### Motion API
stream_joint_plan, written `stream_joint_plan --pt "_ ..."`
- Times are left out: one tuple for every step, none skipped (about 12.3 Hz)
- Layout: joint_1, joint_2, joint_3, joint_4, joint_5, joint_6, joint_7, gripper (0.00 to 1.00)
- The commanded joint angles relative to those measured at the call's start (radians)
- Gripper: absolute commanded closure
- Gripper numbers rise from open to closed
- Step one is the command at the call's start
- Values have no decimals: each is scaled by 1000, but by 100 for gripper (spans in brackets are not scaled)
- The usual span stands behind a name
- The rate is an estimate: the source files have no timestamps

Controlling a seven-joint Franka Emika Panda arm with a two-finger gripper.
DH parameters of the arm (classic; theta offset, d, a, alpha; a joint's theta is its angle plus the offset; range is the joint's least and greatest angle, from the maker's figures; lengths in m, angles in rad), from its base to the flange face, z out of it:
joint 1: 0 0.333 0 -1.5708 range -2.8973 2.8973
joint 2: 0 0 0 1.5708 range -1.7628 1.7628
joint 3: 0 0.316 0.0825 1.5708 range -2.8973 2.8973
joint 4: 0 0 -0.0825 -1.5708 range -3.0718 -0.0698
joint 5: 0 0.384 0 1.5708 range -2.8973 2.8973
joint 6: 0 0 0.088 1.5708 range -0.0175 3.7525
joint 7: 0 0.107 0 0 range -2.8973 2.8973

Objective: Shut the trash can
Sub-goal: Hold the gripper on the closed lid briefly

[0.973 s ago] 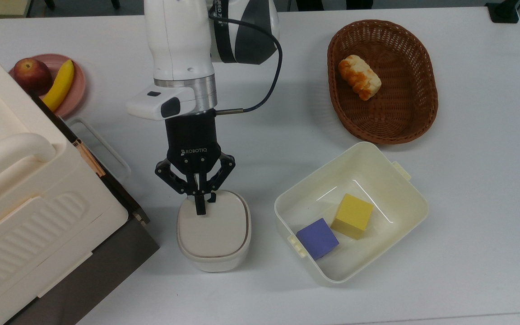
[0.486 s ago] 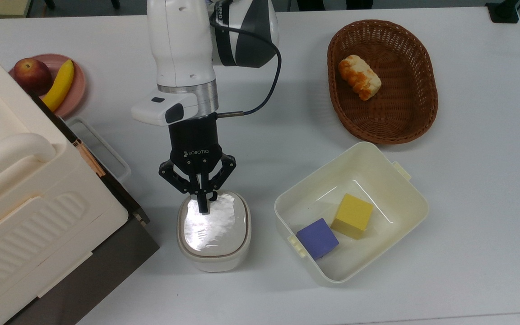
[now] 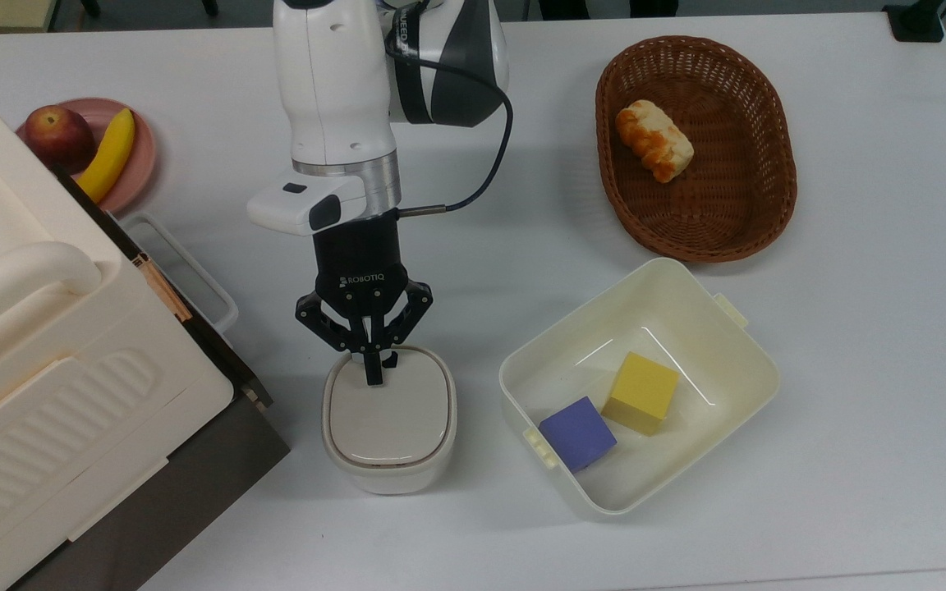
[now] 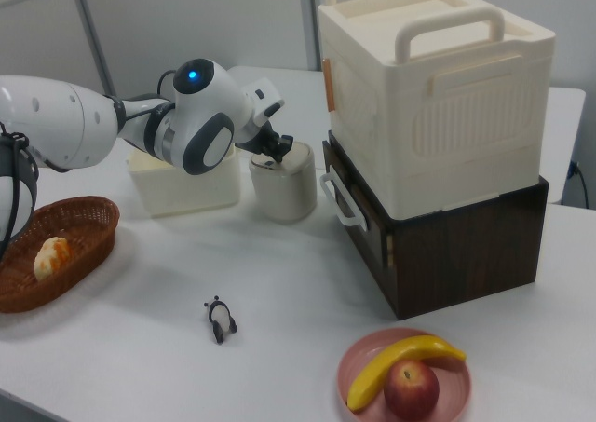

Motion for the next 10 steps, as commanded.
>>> stream_joint_plan --pt "9 -7 0 -56 -7 14 -17 100" --pt "11 4 -2 -56 -9 14 -17 100" --pt "12 16 -2 -56 -24 14 -17 100" --pt "12 25 -2 -56 -38 14 -17 100" --pt "11 32 -2 -55 -46 15 -17 100" --pt "11 27 0 -52 -46 15 -15 100" --pt "6 -2 1 -52 -44 12 -11 100" --pt "2 -48 3 -55 -40 11 -6 100" --pt "2 -83 4 -58 -35 -9 -3 100" --pt "0 -123 4 -58 -30 -58 -2 100"
